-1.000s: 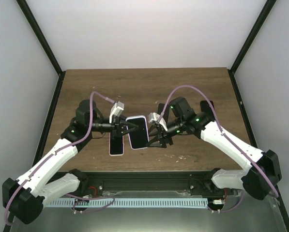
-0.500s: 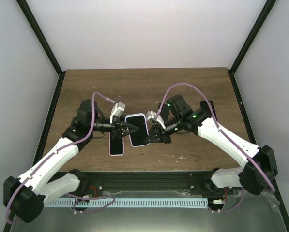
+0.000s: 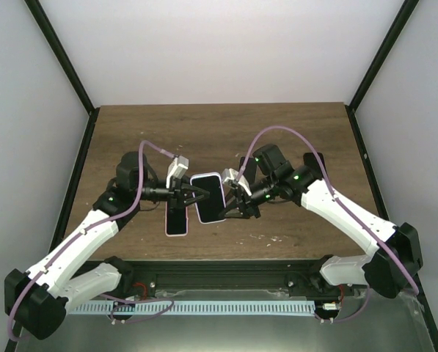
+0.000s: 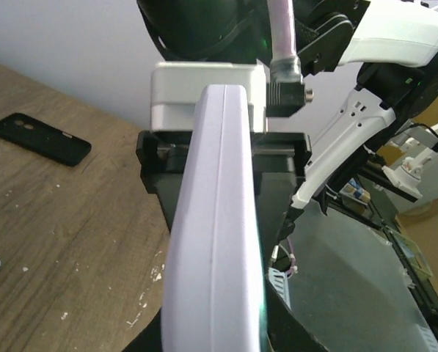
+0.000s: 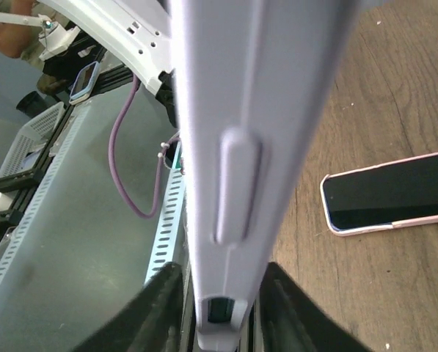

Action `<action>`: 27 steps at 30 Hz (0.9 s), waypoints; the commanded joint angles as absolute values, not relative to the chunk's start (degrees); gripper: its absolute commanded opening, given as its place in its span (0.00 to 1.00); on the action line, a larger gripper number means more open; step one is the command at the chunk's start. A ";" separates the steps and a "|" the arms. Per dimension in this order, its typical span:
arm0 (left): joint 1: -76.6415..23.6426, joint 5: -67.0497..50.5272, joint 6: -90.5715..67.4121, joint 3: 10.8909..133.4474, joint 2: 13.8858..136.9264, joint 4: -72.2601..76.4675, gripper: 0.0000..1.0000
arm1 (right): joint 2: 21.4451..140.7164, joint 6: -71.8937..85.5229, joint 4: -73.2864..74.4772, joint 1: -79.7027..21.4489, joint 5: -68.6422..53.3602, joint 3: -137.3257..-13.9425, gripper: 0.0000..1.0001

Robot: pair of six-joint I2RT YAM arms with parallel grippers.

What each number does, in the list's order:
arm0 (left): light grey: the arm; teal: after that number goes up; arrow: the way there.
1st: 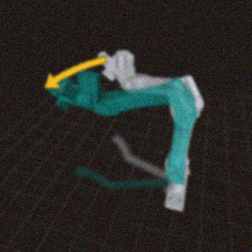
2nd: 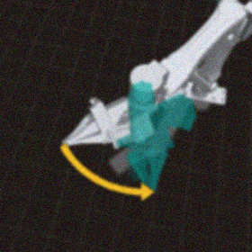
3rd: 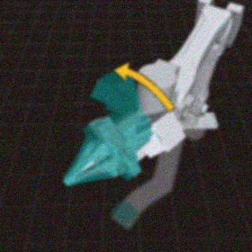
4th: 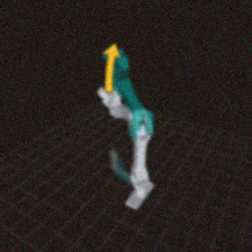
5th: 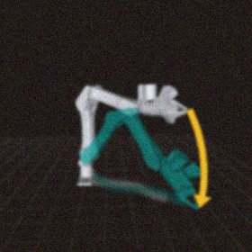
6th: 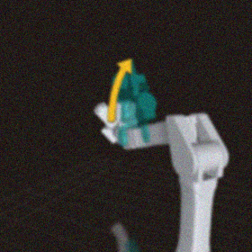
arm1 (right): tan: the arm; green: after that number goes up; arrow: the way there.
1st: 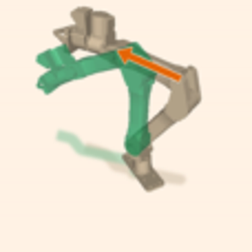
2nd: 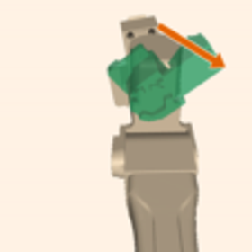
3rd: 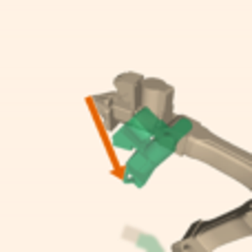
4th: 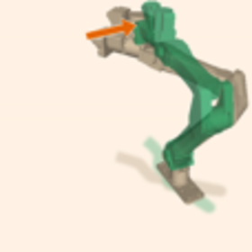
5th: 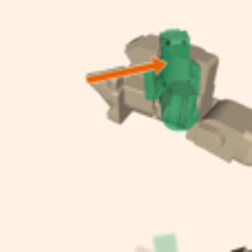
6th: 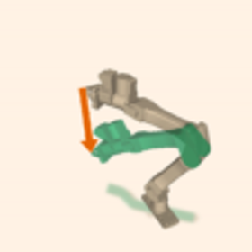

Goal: Take the phone out of the phone case
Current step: Remove the phone case from the phone.

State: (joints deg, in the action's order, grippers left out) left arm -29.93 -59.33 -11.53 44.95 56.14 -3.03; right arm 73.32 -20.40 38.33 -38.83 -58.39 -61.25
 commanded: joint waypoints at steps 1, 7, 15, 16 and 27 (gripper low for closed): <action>-30.15 -61.09 -11.95 45.80 55.77 -2.14 0.00 | 71.35 -25.52 38.85 -39.12 -58.87 -64.82 0.43; -30.06 -63.96 -13.60 45.99 56.92 -1.31 0.00 | 67.22 -38.39 45.20 -39.70 -53.60 -60.88 0.54; -29.83 -70.66 -18.80 45.09 57.94 5.00 0.00 | 63.90 -39.34 44.07 -42.27 -50.68 -59.02 0.49; -29.76 -70.66 -18.81 45.01 57.85 5.01 0.00 | 64.39 -39.34 44.01 -42.75 -49.87 -59.06 0.49; -29.07 -70.32 -17.20 45.96 58.38 2.55 0.00 | 64.94 -39.26 43.70 -43.85 -49.91 -59.93 0.38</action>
